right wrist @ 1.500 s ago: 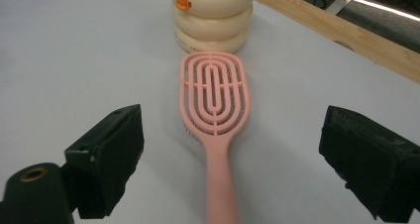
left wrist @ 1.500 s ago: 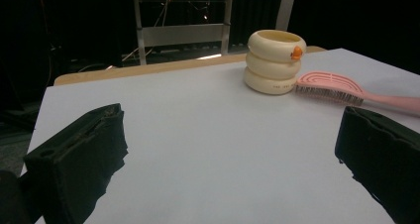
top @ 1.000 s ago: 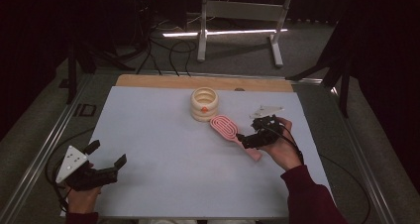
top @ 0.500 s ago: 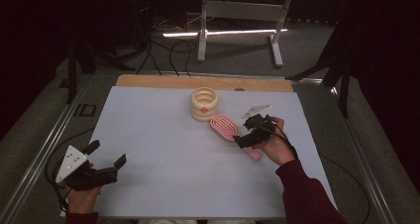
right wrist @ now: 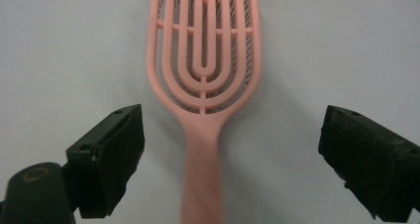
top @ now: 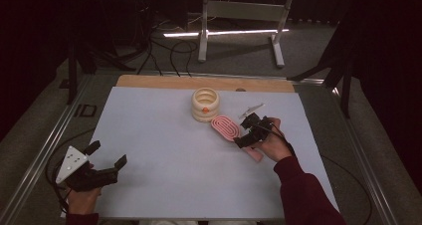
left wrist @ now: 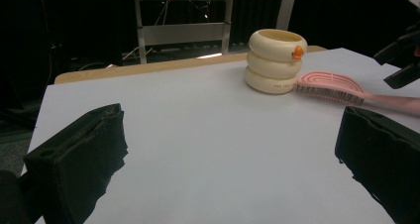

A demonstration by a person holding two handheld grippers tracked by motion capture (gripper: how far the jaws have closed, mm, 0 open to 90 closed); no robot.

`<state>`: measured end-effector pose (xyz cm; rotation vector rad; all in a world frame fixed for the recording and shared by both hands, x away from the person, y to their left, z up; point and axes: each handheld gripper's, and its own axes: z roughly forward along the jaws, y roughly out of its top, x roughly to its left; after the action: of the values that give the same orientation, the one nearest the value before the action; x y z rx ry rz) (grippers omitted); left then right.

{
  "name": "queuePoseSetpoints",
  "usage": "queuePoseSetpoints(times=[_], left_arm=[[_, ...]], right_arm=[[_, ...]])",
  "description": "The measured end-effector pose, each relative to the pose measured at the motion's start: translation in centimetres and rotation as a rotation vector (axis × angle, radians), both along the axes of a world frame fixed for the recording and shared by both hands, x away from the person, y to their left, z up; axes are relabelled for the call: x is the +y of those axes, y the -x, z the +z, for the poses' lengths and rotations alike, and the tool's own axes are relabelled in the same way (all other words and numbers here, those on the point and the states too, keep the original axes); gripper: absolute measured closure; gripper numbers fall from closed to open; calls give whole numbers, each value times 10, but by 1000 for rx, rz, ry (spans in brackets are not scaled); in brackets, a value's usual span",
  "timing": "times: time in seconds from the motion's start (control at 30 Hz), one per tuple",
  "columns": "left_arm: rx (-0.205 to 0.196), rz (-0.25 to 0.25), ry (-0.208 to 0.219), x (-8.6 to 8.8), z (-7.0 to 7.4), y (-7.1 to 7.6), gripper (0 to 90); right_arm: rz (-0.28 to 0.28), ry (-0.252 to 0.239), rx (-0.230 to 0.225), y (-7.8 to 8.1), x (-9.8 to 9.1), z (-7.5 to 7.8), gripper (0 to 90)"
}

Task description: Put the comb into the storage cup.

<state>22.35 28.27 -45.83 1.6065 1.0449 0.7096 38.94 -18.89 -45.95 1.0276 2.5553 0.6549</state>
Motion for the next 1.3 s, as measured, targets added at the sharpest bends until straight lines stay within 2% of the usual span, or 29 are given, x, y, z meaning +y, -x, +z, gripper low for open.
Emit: queuePoseSetpoints(times=[0.33,0.7,0.87,0.93,1.0,1.1,1.3], left_arm=[[2,-2,-2,0,0,0,2],[5,-4,-1,-1,0,-1,2],[4,-4,-1,-1,0,-1,3],[4,-4,-2,-1,0,-1,2],[4,-4,-1,0,0,-1,2],[4,-4,1,-1,-1,-1,3],[6,-7,-5,-2,-1,-1,2]], right_arm=[[4,21,69,-7,2,-12,127],[10,47,187,-16,7,-30,176],[0,50,206,-19,8,-36,220],[7,52,208,-21,8,-39,272],[11,46,229,-22,7,-41,321],[10,41,223,-23,6,-41,380],[17,51,214,-22,7,-40,425]])
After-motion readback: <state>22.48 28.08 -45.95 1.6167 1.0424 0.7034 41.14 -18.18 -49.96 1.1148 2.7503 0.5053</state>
